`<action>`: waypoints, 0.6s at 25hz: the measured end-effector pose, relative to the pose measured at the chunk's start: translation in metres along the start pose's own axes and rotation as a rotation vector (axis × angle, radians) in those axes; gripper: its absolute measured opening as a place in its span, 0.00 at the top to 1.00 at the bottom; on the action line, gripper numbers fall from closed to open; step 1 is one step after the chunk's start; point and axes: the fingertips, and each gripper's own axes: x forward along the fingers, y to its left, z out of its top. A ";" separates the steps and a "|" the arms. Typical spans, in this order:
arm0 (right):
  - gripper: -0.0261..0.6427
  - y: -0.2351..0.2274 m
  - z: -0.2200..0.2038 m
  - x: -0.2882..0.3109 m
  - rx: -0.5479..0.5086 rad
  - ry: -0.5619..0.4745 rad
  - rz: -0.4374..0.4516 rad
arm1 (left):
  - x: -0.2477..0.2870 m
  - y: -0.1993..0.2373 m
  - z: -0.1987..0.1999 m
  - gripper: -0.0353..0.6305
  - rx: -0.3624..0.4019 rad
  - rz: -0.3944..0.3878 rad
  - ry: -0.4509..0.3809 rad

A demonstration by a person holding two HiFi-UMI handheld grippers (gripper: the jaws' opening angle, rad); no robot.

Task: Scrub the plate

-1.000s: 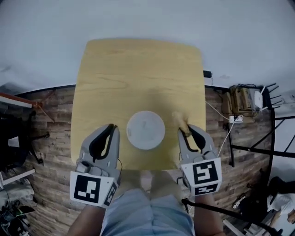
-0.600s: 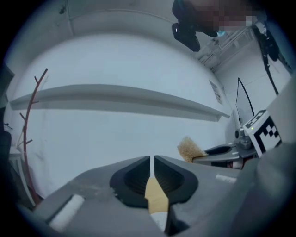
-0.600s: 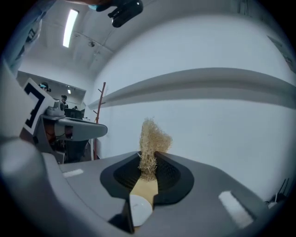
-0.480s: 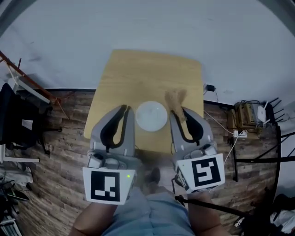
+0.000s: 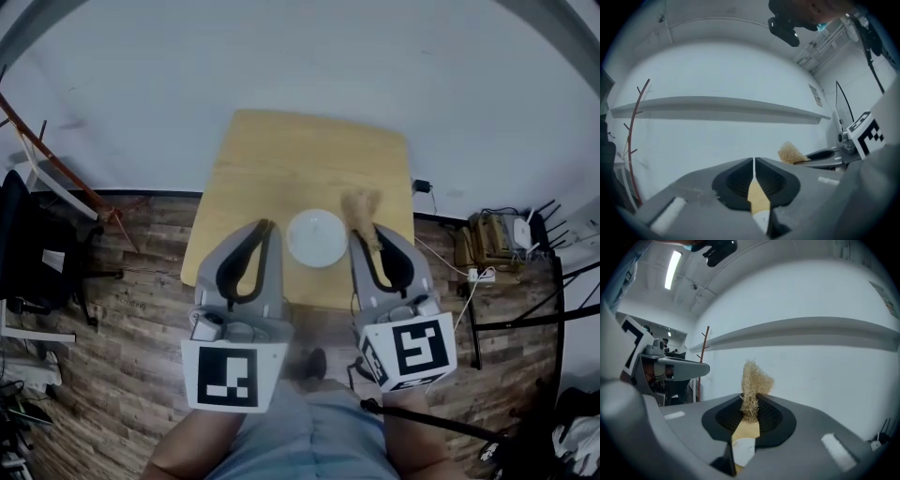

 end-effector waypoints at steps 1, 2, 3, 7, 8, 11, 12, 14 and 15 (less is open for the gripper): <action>0.86 0.002 0.003 0.001 -0.012 -0.002 -0.010 | 0.000 0.003 0.000 0.89 -0.005 -0.007 -0.004; 0.86 0.004 0.006 0.003 -0.023 -0.005 -0.020 | 0.000 0.005 0.001 0.89 -0.012 -0.014 -0.009; 0.86 0.005 0.009 0.004 -0.031 -0.009 -0.028 | 0.001 0.007 0.002 0.89 -0.017 -0.020 -0.013; 0.86 0.005 0.021 0.011 -0.042 -0.027 -0.056 | 0.009 0.012 0.008 0.89 -0.021 -0.053 -0.035; 0.86 0.005 0.023 0.013 -0.048 -0.030 -0.062 | 0.011 0.013 0.009 0.89 -0.022 -0.061 -0.039; 0.86 0.009 0.025 0.018 -0.060 -0.033 -0.067 | 0.013 0.017 0.009 0.89 -0.026 -0.074 -0.042; 0.86 0.010 0.026 0.019 -0.063 -0.033 -0.068 | 0.015 0.018 0.009 0.89 -0.027 -0.078 -0.046; 0.86 0.009 0.027 0.020 -0.067 -0.034 -0.077 | 0.019 0.017 0.010 0.89 -0.029 -0.088 -0.054; 0.86 0.007 0.027 0.021 -0.069 -0.034 -0.082 | 0.021 0.017 0.011 0.89 -0.031 -0.094 -0.056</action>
